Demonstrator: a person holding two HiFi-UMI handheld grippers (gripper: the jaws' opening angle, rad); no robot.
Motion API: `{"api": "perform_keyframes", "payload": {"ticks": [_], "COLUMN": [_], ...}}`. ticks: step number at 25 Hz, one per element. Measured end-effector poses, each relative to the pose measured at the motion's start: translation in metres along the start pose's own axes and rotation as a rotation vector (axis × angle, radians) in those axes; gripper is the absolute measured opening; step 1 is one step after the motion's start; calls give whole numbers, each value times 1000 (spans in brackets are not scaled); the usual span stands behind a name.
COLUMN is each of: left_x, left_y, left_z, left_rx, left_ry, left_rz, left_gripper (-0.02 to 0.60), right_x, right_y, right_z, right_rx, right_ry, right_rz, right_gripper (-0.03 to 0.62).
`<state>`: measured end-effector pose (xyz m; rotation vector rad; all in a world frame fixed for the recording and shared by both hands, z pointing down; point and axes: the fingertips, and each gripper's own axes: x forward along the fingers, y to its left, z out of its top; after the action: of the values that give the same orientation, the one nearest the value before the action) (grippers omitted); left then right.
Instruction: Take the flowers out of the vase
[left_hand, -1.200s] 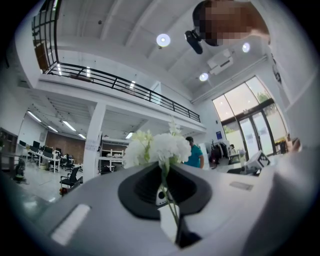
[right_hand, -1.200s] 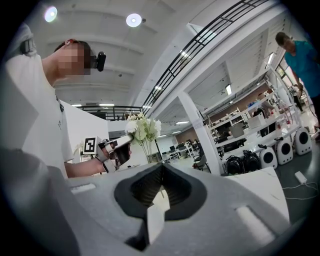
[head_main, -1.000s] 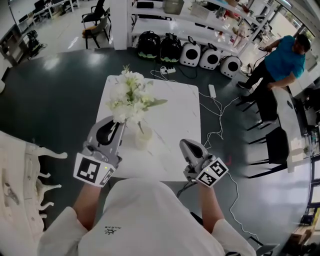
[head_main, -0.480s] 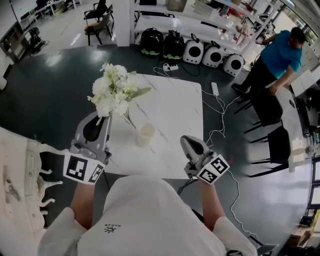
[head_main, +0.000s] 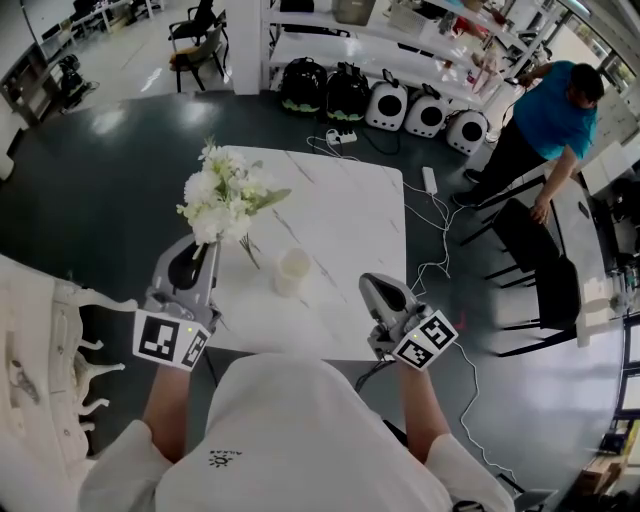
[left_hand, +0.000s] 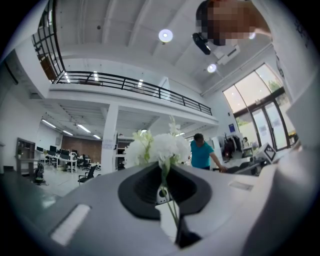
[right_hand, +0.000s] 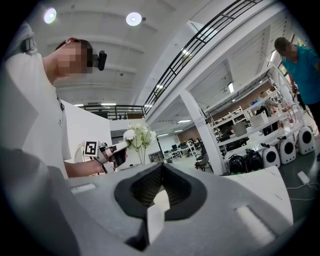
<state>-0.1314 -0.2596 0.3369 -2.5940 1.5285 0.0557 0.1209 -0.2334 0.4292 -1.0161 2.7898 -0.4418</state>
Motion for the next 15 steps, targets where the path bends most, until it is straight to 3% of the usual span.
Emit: {"api": "perform_keyframes", "payload": {"ticks": [15], "left_x": [-15], "left_y": [-2], "left_z": [-52], "left_rx": [-35], "left_ry": [87], "left_rz": [20], "left_gripper": [6], "right_x": [-4], "right_y": [4], "right_z": [0], "right_rx": [-6], "right_ry": [2], "right_rz": [-1], "right_gripper": [2]}}
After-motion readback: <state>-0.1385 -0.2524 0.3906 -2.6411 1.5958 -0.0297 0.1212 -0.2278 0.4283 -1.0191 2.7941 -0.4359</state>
